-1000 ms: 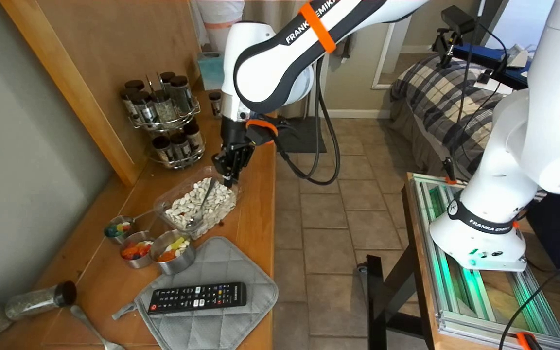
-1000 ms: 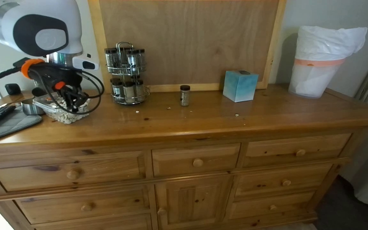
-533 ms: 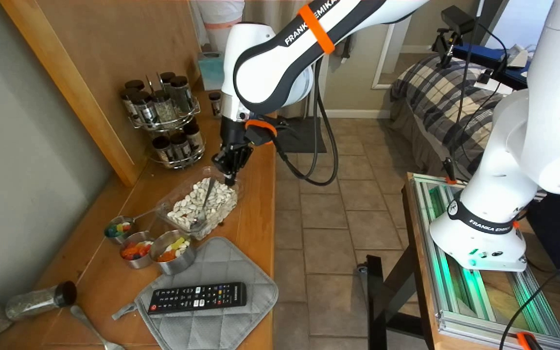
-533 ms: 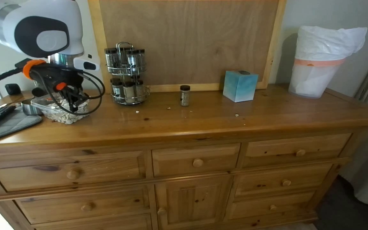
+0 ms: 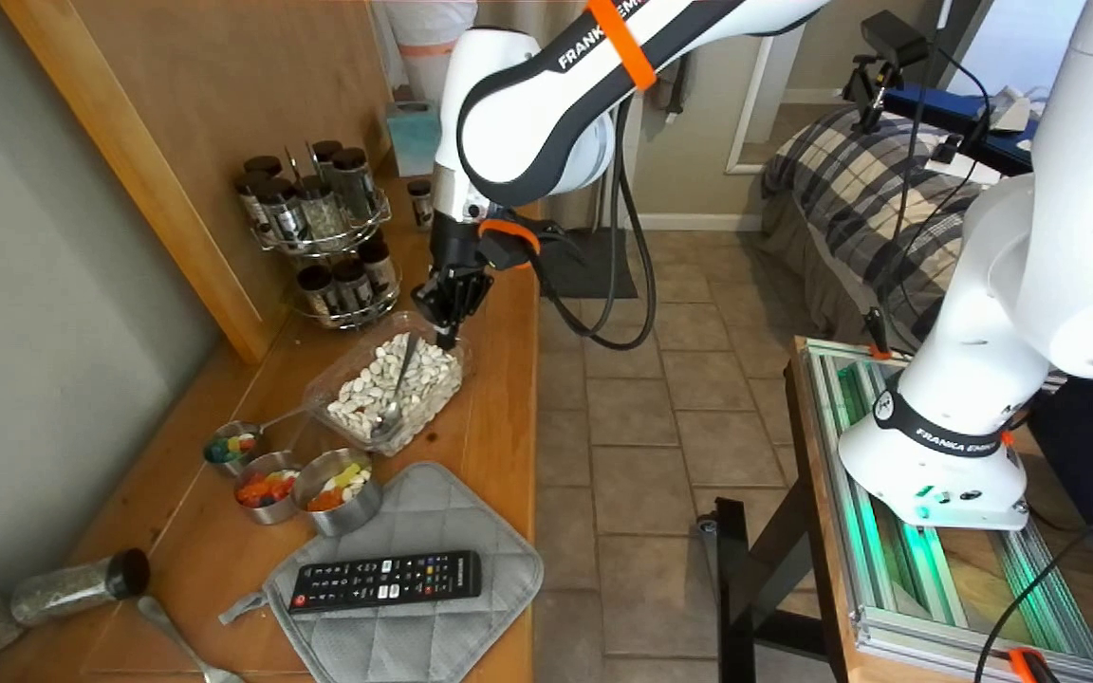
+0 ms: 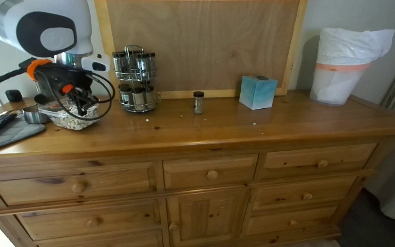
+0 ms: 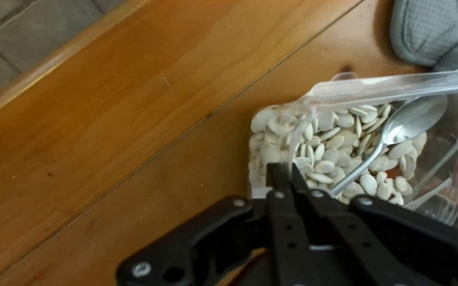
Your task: Move the bowl to the right
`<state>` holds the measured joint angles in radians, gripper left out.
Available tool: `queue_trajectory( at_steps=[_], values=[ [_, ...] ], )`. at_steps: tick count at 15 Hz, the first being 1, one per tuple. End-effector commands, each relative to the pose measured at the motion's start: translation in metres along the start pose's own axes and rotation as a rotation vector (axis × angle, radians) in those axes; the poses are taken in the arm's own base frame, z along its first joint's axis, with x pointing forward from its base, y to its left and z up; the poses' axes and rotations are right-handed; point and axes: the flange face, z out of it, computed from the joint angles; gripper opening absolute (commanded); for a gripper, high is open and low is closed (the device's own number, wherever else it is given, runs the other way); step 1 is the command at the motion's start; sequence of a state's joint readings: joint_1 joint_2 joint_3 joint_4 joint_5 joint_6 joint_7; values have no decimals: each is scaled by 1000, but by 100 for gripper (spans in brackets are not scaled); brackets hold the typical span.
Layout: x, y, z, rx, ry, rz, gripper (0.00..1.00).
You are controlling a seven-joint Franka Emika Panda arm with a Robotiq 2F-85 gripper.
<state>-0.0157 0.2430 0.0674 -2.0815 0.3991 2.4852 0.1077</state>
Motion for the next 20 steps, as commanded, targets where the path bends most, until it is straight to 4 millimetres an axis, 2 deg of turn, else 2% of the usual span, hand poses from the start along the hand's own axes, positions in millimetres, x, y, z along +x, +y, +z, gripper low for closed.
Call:
queue_trajectory(
  at_steps=[1,6,15,20],
  values=[
    [2,13,-29,65,26,44,1],
    [6,32,-48,155,40,80,1],
    [5,59,-44,211,-20,98,1],
    [-3,86,-65,291,16,95,1]
  ],
)
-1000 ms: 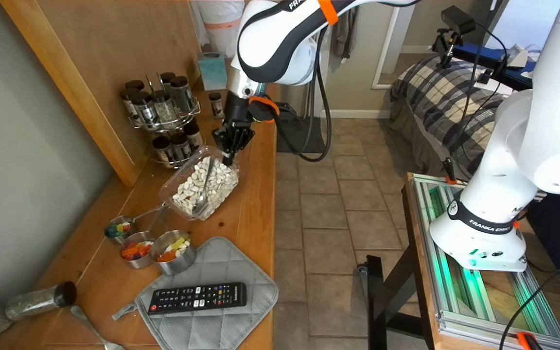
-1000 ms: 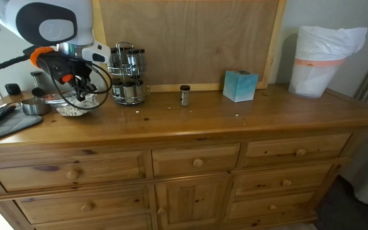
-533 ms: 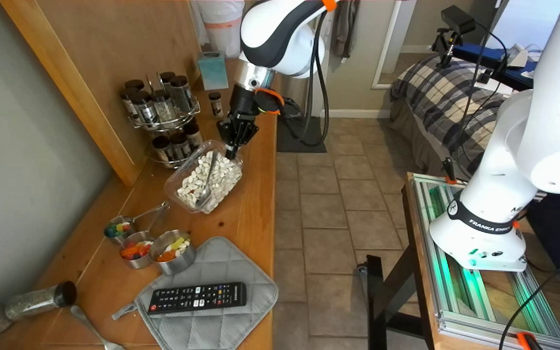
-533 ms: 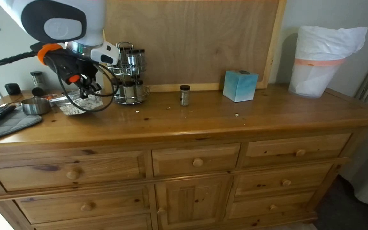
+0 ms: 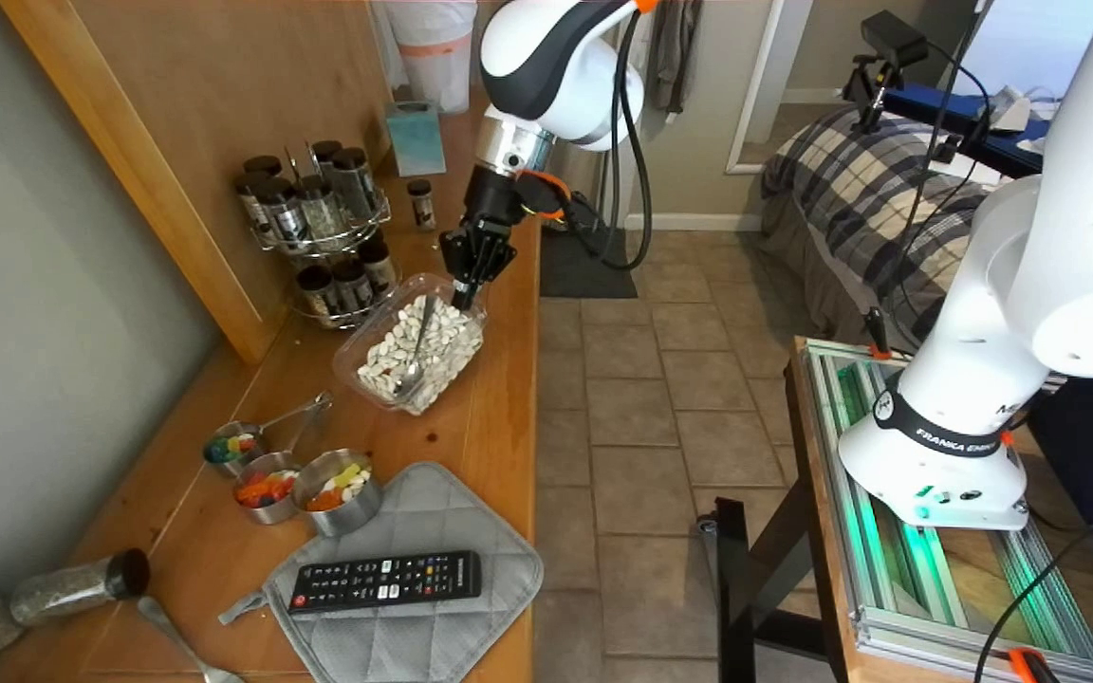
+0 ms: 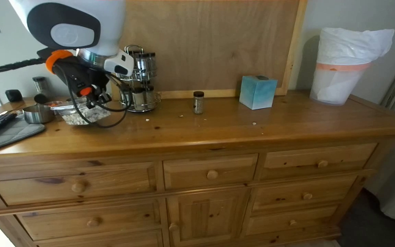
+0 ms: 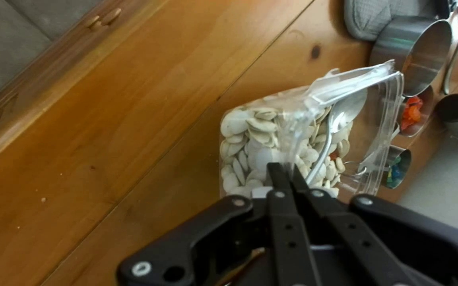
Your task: Move the bowl to the right
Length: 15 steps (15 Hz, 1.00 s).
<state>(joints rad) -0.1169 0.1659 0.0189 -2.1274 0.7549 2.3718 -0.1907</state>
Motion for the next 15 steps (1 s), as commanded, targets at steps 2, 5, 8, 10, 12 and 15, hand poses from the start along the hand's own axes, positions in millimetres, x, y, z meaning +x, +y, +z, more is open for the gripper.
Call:
queue_trajectory(
  at_steps=[2,5,8,10,12,15],
  values=[
    [-11,20,-44,94,38,-1,1],
    [-14,34,-67,132,44,11,1],
    [-17,51,-90,165,55,45,1],
    [-21,63,-105,179,73,72,1],
    [-26,75,-120,185,96,101,1],
    [-34,89,-139,194,134,135,1]
  ],
)
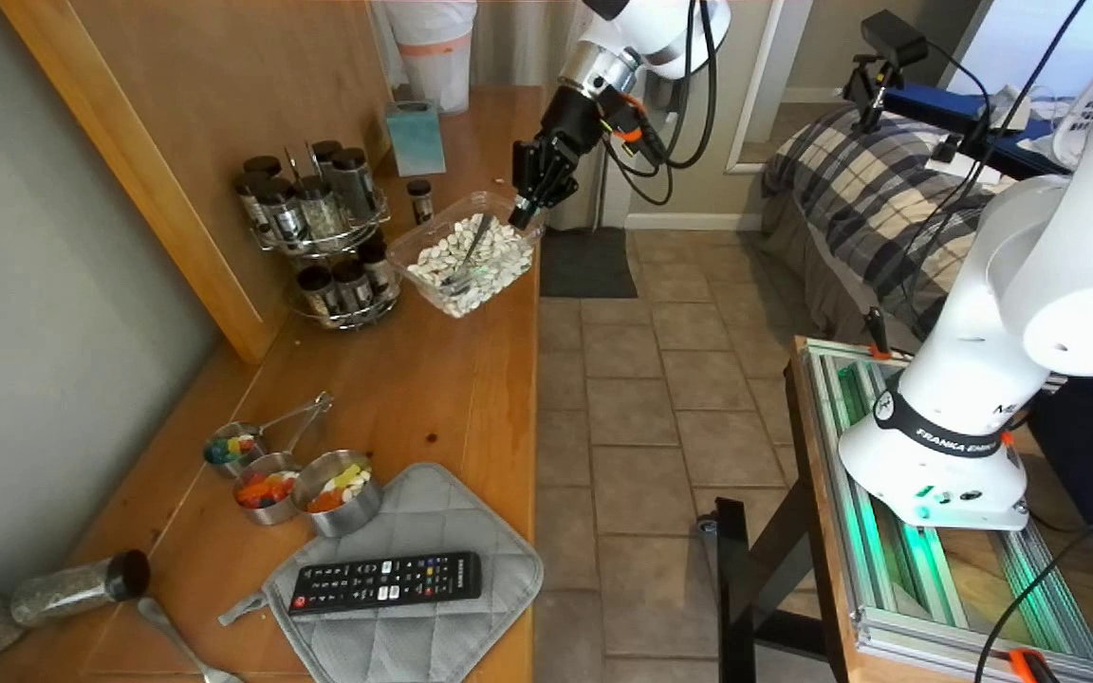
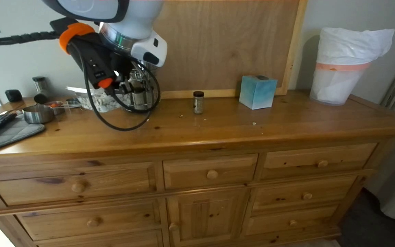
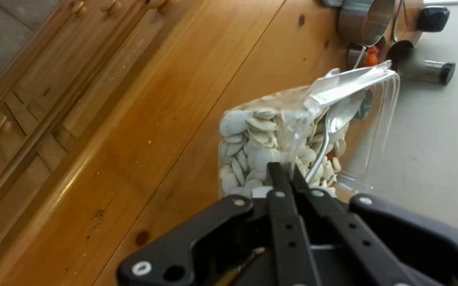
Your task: Move the bowl to the right
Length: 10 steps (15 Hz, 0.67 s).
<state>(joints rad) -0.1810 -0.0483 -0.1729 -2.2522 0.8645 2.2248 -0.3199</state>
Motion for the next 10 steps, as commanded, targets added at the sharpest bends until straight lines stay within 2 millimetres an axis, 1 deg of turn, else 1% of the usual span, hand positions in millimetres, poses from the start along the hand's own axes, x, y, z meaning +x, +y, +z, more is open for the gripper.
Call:
queue_trajectory(
  at_steps=[1,6,10],
  values=[
    [-16,7,-33,62,53,45,1],
    [-29,32,-63,69,129,139,1],
    [-40,50,-82,60,203,216,1]
  ],
)
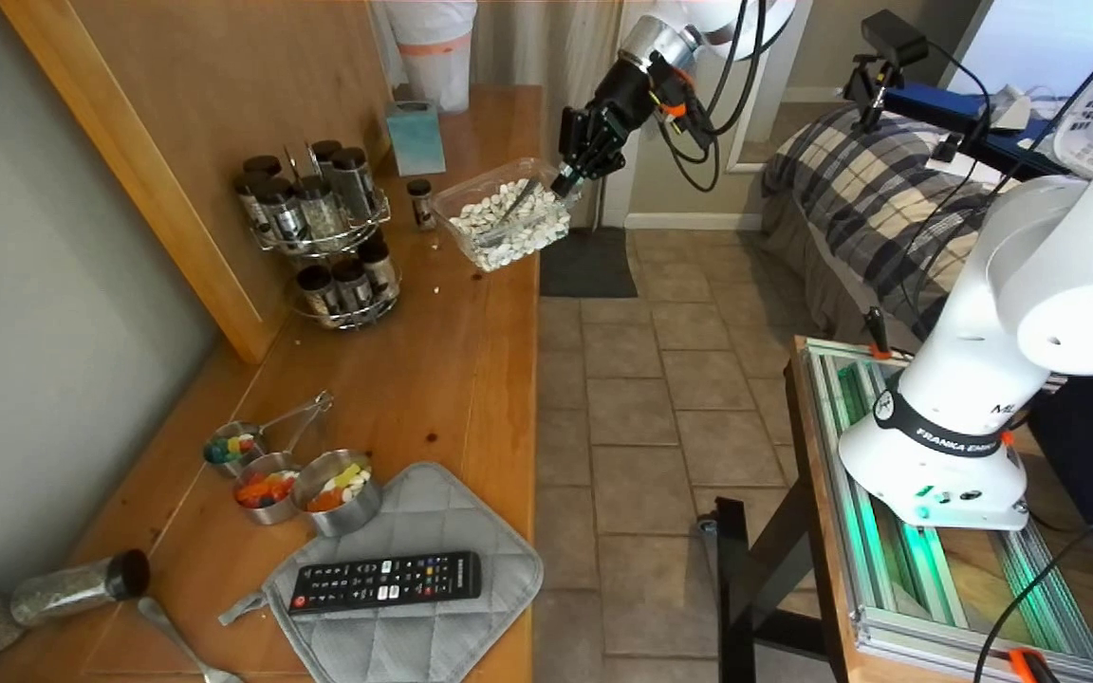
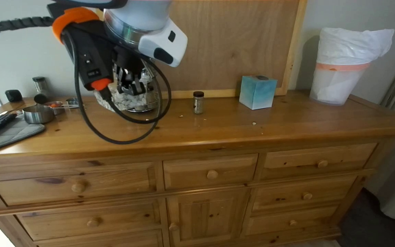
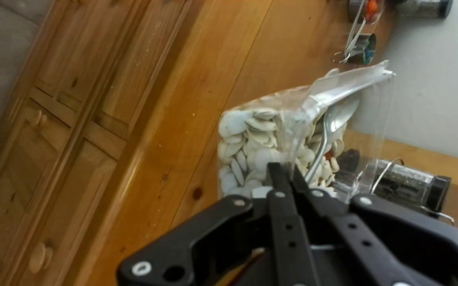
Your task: Move the bowl to the right
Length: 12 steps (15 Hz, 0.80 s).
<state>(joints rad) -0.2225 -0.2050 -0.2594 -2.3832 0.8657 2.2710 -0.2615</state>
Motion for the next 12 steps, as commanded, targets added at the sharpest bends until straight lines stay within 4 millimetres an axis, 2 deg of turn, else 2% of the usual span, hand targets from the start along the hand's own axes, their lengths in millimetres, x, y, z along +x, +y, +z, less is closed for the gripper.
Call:
queue_trajectory(
  at_steps=[1,2,3,11,12],
  values=[
    [-13,10,-22,20,86,85,1],
    [-13,12,-23,7,100,95,1],
    [-4,13,-12,-8,59,57,3],
    [-8,17,-14,-12,76,82,3],
    [-3,18,-15,-14,90,94,1]
  ],
)
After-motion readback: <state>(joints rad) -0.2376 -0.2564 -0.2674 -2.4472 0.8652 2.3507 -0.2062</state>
